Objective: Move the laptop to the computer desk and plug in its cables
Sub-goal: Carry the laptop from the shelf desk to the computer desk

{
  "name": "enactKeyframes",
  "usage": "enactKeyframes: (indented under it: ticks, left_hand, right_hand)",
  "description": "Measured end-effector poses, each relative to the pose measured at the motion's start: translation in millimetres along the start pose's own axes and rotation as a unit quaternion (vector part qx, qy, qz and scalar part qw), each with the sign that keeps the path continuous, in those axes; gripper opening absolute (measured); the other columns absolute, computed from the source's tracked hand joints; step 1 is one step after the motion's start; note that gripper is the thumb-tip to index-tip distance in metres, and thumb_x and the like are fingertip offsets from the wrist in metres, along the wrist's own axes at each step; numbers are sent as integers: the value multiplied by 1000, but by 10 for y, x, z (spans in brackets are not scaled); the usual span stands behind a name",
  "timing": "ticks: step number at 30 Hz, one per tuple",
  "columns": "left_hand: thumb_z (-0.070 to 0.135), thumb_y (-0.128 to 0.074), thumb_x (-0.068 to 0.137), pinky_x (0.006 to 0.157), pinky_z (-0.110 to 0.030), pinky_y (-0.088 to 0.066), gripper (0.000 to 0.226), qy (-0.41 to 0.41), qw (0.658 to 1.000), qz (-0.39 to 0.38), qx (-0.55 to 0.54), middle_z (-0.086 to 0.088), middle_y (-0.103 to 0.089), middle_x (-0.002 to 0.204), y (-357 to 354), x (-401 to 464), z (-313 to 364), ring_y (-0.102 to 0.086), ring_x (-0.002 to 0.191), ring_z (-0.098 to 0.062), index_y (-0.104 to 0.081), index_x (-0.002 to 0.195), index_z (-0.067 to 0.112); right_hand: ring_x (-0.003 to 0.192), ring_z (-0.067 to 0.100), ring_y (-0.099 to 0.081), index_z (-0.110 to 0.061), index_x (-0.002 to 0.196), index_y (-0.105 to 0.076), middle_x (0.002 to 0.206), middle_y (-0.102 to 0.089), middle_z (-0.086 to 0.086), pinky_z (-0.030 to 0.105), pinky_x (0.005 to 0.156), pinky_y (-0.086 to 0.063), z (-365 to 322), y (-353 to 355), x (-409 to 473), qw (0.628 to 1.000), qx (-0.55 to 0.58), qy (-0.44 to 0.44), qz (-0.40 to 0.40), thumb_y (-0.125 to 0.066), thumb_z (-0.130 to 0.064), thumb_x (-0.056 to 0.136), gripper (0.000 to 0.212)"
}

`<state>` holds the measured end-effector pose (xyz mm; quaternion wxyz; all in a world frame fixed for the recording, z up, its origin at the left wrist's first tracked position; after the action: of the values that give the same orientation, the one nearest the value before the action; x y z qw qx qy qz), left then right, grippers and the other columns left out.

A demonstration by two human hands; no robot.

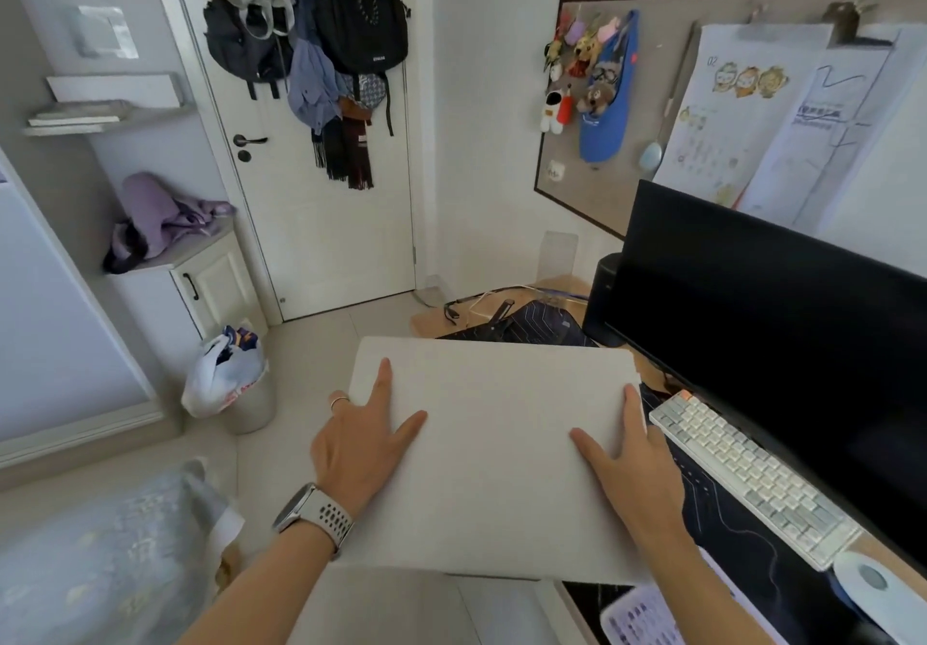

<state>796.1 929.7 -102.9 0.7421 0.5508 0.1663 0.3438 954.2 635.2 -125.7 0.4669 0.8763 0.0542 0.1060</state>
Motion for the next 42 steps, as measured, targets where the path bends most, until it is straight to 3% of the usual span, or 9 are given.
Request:
enactKeyframes:
  ticks: [4, 12, 18, 22, 31, 34, 36, 42]
  left_hand:
    - [77, -33, 79, 69, -33, -50, 83, -39, 999, -12, -7, -21, -38, 132, -121, 722, 155, -61, 87, -30, -1, 148, 46]
    - [74, -34, 82, 65, -32, -44, 83, -147, 987, -60, -16, -18, -42, 119, -544, 2277, 562, -50, 73, -25, 2, 149, 43]
    - [72, -40, 83, 73, -37, -46, 83, -230, 966, -102, -51, -22, -50, 110, -944, 3138, 952, -54, 97, -33, 3, 148, 44]
    - [69, -43, 84, 70, -36, -41, 84, -255, 957, -125, -61, -24, -50, 111, -1209, 3437, 1130, -53, 98, -34, 4, 148, 44]
    - [57, -53, 87, 68, -33, -39, 87, -255, 947, -174, -93, -18, -48, 103, -1911, 4067, 1378, -49, 98, -34, 2, 151, 36]
    - [52, -59, 85, 77, -37, -44, 90, -238, 945, -191, -118, -12, -42, 96, -2135, 4212, 1364, -49, 94, -33, -1, 152, 33]
    - [51, -61, 84, 83, -41, -46, 93, -231, 944, -204, -117, -17, -46, 98, -2314, 4305, 1335, -48, 93, -33, 0, 151, 33]
    - [50, -63, 83, 81, -41, -45, 95, -237, 943, -220, -83, -20, -53, 99, -2689, 4458, 1300, -43, 95, -30, -2, 152, 28]
  right_hand:
    - [94, 28, -59, -35, 146, 0, 120, -52, 13, 39, 71, -53, -109, -128, 456, 999, -3, -33, 24, -47, -68, 80, 88]
    - [98, 33, -59, -37, 146, 2, 128, -48, 17, 39, 67, -47, -320, -469, 1300, 987, 0, -140, 80, -53, -64, 81, 89]
    - [101, 37, -57, -34, 147, 0, 131, -44, 19, 40, 71, -48, -346, -658, 1696, 968, -2, -219, 120, -56, -60, 82, 90]
    - [101, 36, -57, -34, 147, 1, 129, -45, 19, 39, 69, -47, -267, -788, 1948, 963, -7, -239, 126, -56, -61, 81, 91]
    - [98, 37, -58, -34, 146, -2, 128, -43, 19, 40, 71, -49, -38, -1300, 2667, 960, 5, -255, 117, -61, -56, 81, 91]
    - [95, 34, -57, -37, 145, 2, 124, -44, 18, 45, 75, -54, 30, -1483, 2821, 961, 23, -259, 98, -63, -54, 80, 93]
    - [94, 32, -57, -40, 144, 4, 122, -44, 17, 47, 76, -55, 70, -1607, 2876, 960, 28, -264, 91, -64, -53, 80, 94]
    - [89, 30, -55, -41, 143, 2, 117, -45, 16, 41, 71, -52, 171, -1859, 2925, 954, 40, -286, 77, -66, -48, 80, 93]
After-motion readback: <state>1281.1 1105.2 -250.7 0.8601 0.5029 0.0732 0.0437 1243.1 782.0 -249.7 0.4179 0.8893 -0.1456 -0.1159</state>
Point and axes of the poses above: each hand's wrist, its own x-axis towards the middle knuckle, its own y-axis out of the back of the hand, z = x × y, the point moved 7 cm from there along x, towards the middle knuckle
